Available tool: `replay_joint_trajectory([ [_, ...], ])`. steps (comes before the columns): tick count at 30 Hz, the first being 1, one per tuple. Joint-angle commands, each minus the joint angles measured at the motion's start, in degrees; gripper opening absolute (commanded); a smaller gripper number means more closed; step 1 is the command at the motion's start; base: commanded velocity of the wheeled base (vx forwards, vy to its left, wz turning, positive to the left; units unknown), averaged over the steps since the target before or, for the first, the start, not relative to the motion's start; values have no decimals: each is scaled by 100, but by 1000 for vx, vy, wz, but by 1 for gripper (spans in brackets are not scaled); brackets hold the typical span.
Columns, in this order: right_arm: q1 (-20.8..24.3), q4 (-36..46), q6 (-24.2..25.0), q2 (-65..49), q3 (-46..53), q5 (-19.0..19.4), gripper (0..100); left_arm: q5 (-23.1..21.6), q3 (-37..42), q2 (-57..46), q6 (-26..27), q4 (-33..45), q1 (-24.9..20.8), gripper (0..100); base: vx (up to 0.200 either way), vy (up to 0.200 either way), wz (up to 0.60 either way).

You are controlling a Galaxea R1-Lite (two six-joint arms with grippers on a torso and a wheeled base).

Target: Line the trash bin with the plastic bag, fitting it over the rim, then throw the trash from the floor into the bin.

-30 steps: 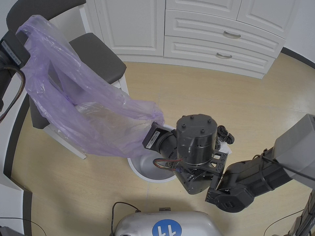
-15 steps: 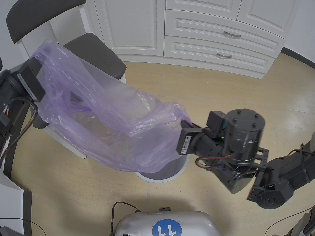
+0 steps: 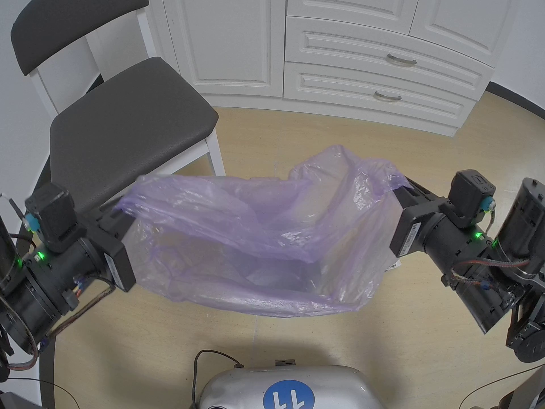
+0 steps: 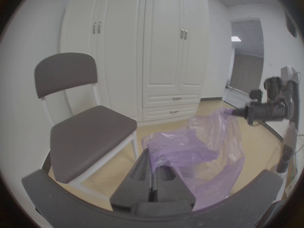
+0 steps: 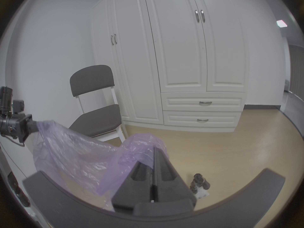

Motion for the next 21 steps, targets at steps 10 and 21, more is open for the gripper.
replay_joint_trajectory([
  [10, -5, -965, -1292, -371, 1001, -132, 0, -403, 204, 316, 89, -46, 472, 0, 0, 0, 0],
  [21, -155, -1431, -2285, -608, 1722, -501, 0, -412, 222, -71, 608, -143, 1254, 0, 0, 0, 0],
])
